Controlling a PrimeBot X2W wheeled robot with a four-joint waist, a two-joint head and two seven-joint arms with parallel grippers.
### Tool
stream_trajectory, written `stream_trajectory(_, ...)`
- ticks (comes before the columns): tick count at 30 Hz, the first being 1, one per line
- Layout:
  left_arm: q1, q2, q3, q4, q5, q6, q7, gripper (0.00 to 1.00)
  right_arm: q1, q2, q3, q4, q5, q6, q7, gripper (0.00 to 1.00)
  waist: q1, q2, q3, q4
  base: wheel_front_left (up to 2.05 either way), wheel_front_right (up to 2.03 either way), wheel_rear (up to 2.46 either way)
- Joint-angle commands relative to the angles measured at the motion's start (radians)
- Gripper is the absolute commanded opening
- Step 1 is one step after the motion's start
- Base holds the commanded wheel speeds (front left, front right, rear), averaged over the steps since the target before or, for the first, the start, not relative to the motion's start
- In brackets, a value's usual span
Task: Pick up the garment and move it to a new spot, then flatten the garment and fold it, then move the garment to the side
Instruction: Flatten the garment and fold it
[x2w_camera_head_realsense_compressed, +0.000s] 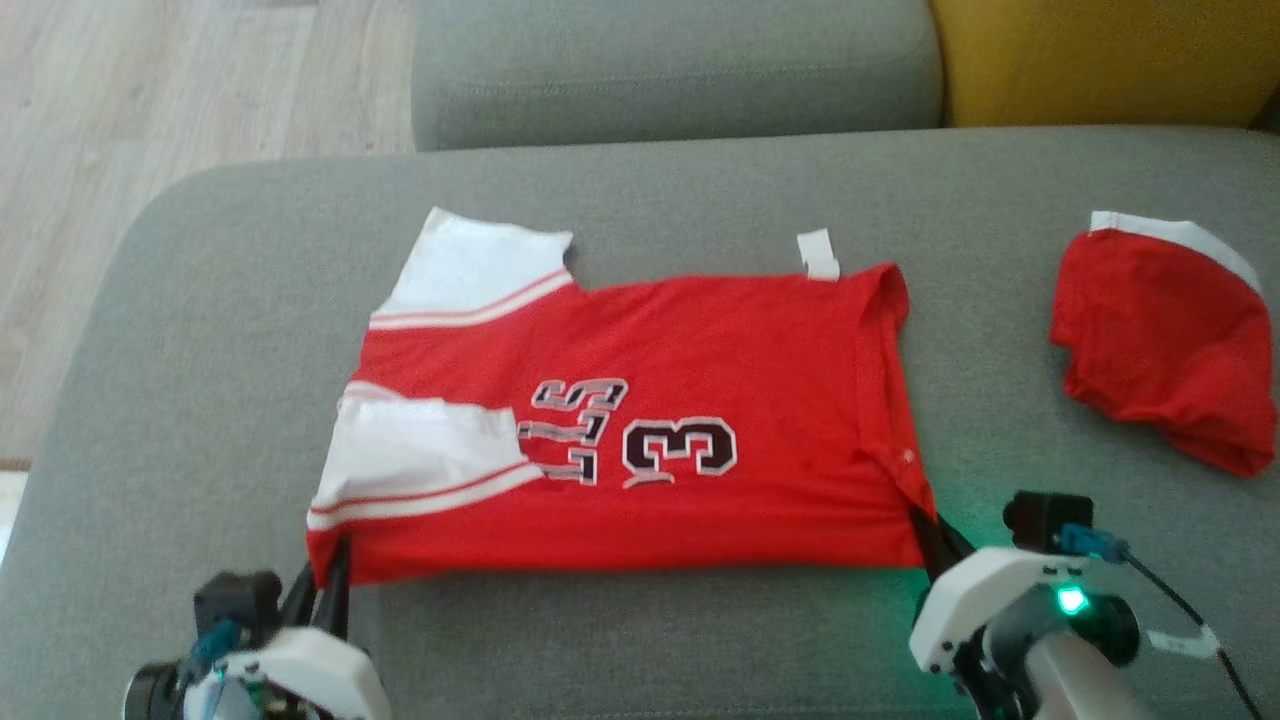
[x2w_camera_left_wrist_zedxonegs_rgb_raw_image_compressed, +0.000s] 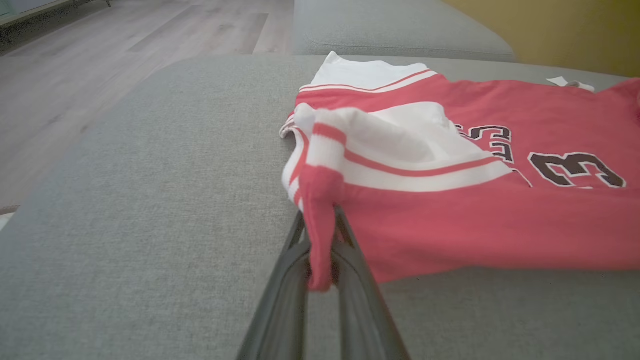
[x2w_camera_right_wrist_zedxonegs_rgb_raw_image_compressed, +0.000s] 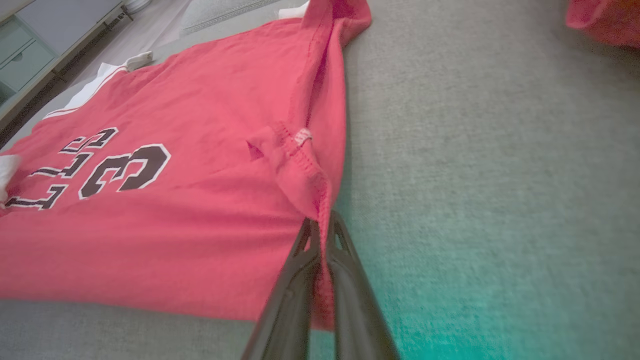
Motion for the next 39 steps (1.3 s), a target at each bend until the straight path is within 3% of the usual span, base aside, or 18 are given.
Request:
stream_trajectory(1, -0.012, 0.032, 0.047, -0.056, -0.011, 0.019, -0.003, 0.0, 0.004, 0.0, -0.004, -0.064, -0.01, 0.007, 0.02, 0.0, 0.0, 0.0, -0.019, -0.012, 0.0, 0.0, 0.0)
stream_trajectory(13, 0.096, 0.035, 0.006, -0.182, -0.013, 0.035, 0.064, 0.0, 0.207, 0.0, -0.085, -0.387, -0.042, 0.007, 0.224, 0.0, 0.0, 0.0, -0.026, -0.024, 0.0, 0.0, 0.0)
stream_trajectory(14, 0.097, 0.034, 0.005, -0.184, -0.014, 0.036, 0.066, 0.0, 0.214, 0.0, -0.087, -0.406, -0.04, 0.007, 0.225, 0.05, 0.0, 0.0, -0.025, -0.025, 0.0, 0.0, 0.0)
stream_trajectory(15, 0.098, 0.034, 0.004, -0.186, -0.016, 0.036, 0.068, 0.48, 0.221, 0.0, -0.09, -0.422, -0.043, 0.007, 0.224, 0.95, 0.0, 0.0, -0.025, -0.026, 0.0, 0.0, 0.0)
stream_trajectory(16, 0.098, 0.034, 0.004, -0.188, -0.017, 0.037, 0.07, 1.0, 0.227, 0.0, -0.096, -0.435, -0.044, 0.007, 0.225, 1.0, 0.0, 0.0, -0.024, -0.027, 0.0, 0.0, 0.0)
stream_trajectory(29, -0.014, 0.067, 0.089, -0.294, -0.044, 0.062, 0.005, 1.0, 0.148, 0.0, -0.151, -0.573, -0.074, 0.007, 0.091, 1.0, 0.0, 0.0, 0.029, -0.048, 0.0, 0.0, 0.0)
stream_trajectory(34, -0.177, 0.095, 0.072, -0.312, -0.061, -0.011, 0.055, 1.0, 0.037, 0.0, -0.139, -0.579, -0.099, 0.007, 0.065, 1.0, 0.0, 0.0, 0.103, -0.06, 0.0, 0.0, 0.0)
stream_trajectory(39, -0.415, 0.121, 0.045, -0.232, -0.129, -0.12, 0.219, 1.0, -0.103, 0.0, -0.107, -0.557, -0.135, 0.007, 0.077, 1.0, 0.0, 0.0, 0.202, -0.082, 0.0, 0.0, 0.0)
